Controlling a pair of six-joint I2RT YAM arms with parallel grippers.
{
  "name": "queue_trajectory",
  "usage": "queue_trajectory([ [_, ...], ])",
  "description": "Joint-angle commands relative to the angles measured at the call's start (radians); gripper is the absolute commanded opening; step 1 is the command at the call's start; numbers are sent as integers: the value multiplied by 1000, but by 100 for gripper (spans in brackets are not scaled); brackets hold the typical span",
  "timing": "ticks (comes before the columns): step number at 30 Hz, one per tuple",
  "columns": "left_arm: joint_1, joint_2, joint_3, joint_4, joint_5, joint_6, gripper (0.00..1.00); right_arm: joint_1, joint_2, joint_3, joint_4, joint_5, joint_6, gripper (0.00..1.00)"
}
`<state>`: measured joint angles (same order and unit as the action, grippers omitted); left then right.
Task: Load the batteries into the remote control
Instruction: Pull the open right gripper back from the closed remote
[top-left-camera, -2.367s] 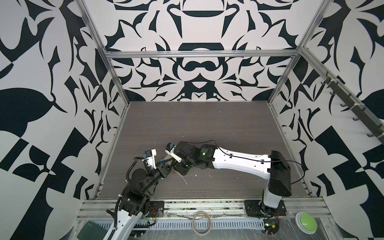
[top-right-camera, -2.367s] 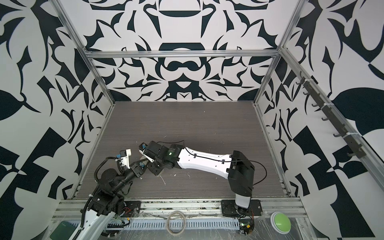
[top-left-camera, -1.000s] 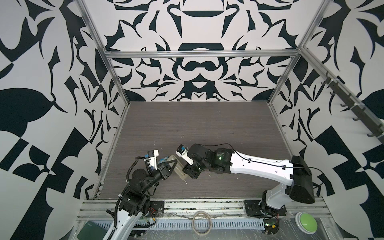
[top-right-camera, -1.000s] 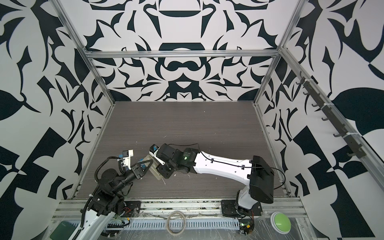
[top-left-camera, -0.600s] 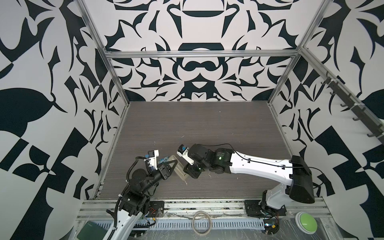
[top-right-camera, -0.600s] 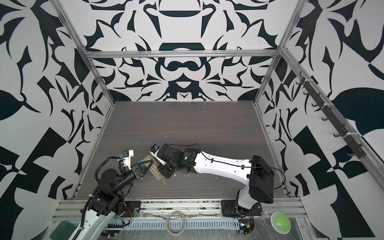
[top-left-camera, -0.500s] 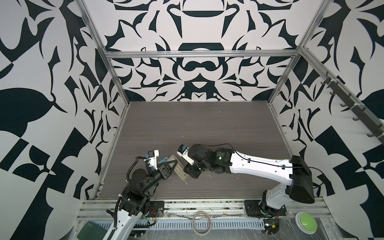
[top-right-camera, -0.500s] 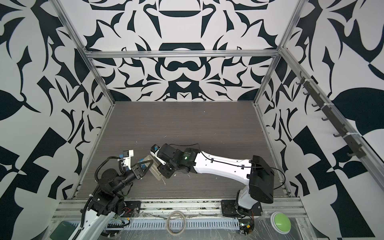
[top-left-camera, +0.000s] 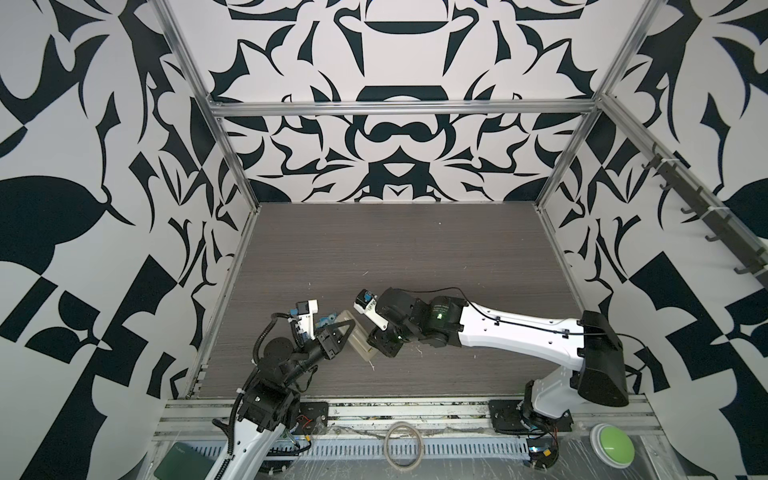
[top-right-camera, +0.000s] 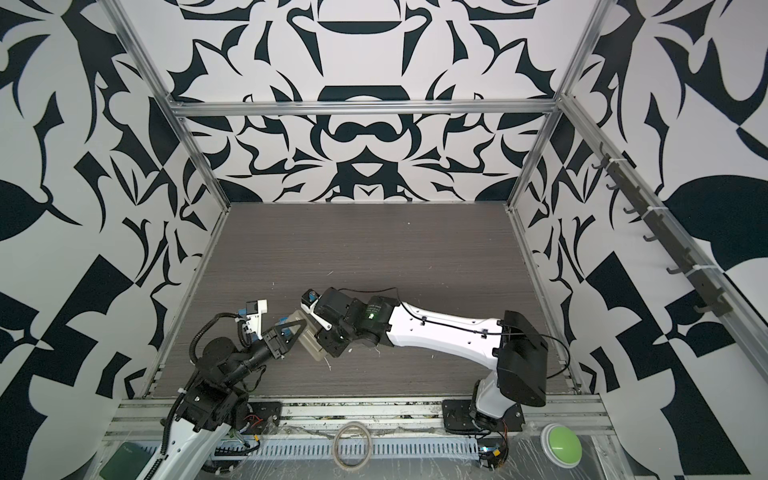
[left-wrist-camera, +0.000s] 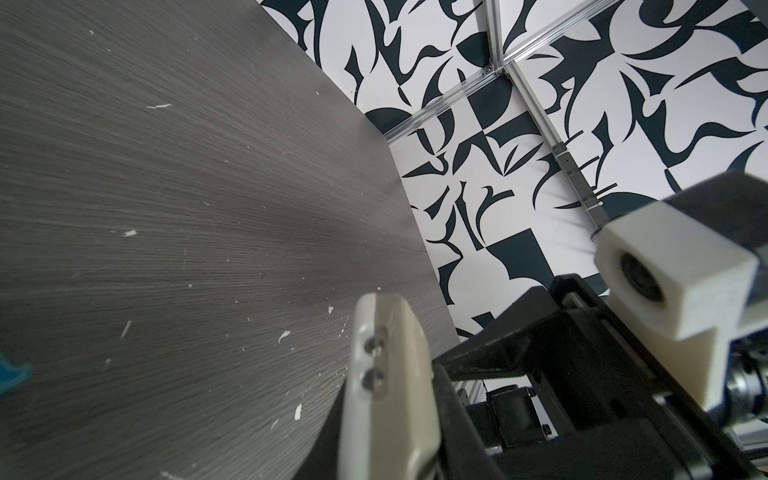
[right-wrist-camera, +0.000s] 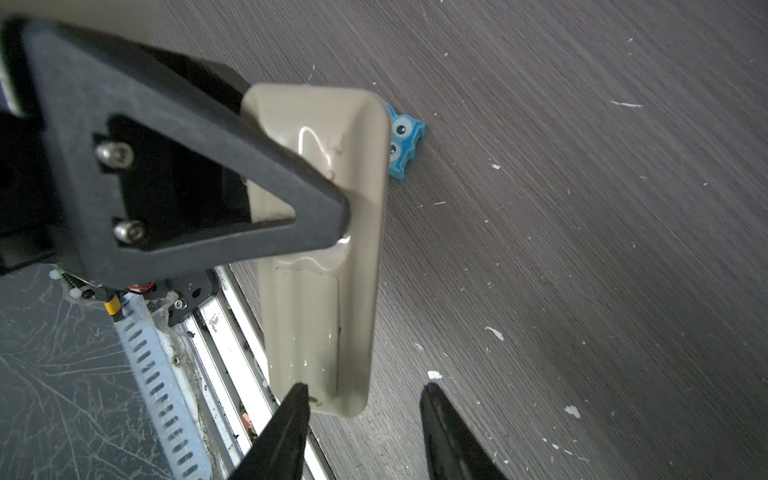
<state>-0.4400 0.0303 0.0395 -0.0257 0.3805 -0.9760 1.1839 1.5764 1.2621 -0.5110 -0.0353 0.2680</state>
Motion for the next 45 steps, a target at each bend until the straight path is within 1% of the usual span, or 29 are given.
queue_trajectory([
  [1,-4,2,0,33,6,-12,0,-4,8,-6,6,-12,13,48],
  [15,-3,2,0,44,9,-20,0,-6,44,-18,29,-14,13,48],
  [28,-3,-6,3,52,14,-42,0,-18,86,-47,66,46,2,48],
  [33,-4,-4,6,44,11,-43,0,-20,88,-47,78,46,-4,48],
  [39,-3,5,7,39,4,-36,0,-20,52,-63,110,39,-21,48],
  [42,-3,13,8,37,-6,-36,0,-18,14,-88,155,14,-41,50],
  [44,-5,19,17,8,-35,-37,0,-14,-26,-116,201,5,-54,52],
  [45,-3,24,26,-9,-45,-34,0,-13,-45,-129,217,3,-61,55],
])
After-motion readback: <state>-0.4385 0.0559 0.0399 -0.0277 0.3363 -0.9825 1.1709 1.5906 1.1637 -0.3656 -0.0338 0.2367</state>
